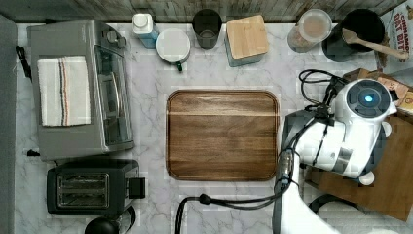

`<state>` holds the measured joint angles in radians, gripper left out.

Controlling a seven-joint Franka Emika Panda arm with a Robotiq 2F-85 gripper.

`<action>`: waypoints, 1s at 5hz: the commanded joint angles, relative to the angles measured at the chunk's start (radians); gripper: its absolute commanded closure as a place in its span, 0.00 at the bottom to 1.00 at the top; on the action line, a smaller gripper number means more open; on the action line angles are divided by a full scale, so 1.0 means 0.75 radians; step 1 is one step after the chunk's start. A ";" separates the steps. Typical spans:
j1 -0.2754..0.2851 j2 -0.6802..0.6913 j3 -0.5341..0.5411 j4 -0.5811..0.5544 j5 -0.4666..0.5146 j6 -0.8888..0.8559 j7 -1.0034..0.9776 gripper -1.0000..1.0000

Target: Open the drawer.

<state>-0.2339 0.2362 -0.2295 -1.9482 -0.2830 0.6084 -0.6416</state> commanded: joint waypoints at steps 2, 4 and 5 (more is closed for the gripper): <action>-0.009 -0.132 0.010 -0.106 0.050 0.133 0.018 0.00; -0.011 -0.076 0.028 -0.086 0.120 0.117 0.024 0.00; -0.015 -0.016 0.015 -0.070 0.149 0.170 -0.002 0.00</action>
<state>-0.2374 0.2159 -0.2261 -2.0527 -0.2039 0.7095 -0.6333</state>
